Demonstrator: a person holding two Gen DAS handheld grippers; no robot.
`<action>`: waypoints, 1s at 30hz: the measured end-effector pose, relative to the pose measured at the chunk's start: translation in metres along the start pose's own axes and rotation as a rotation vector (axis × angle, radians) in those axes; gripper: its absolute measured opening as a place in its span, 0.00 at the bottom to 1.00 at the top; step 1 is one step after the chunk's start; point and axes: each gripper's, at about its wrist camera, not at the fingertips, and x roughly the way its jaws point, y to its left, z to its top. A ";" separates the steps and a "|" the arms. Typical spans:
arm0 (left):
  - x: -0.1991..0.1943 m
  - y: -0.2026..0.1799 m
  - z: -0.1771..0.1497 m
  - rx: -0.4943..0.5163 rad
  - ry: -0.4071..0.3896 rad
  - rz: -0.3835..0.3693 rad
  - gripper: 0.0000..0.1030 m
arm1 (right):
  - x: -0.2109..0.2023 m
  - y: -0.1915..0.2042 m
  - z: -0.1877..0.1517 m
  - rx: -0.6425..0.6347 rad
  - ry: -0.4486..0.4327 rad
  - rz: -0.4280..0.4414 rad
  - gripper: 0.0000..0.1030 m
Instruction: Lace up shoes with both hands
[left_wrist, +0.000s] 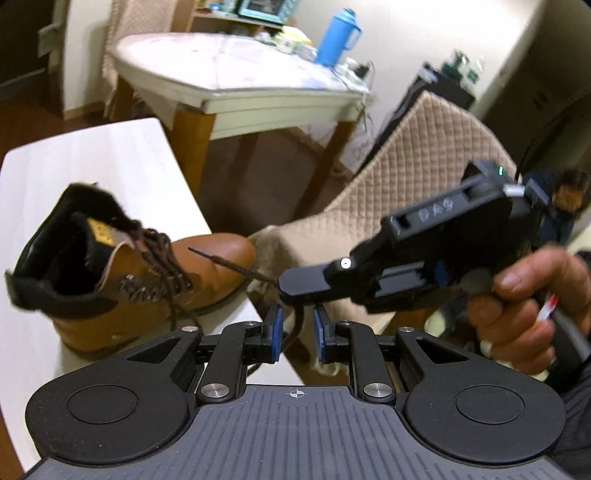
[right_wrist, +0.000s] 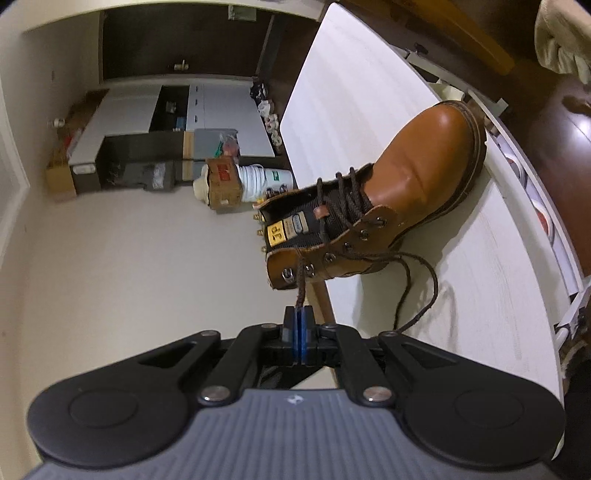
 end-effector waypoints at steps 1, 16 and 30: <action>0.001 -0.002 0.000 0.014 0.008 0.007 0.12 | -0.001 0.001 0.001 -0.010 0.010 0.001 0.03; -0.018 -0.032 -0.018 0.327 0.017 0.064 0.04 | 0.002 -0.016 0.020 0.016 0.098 -0.090 0.22; -0.029 -0.064 -0.032 0.619 0.033 0.063 0.04 | 0.018 -0.034 0.012 0.188 0.239 -0.014 0.22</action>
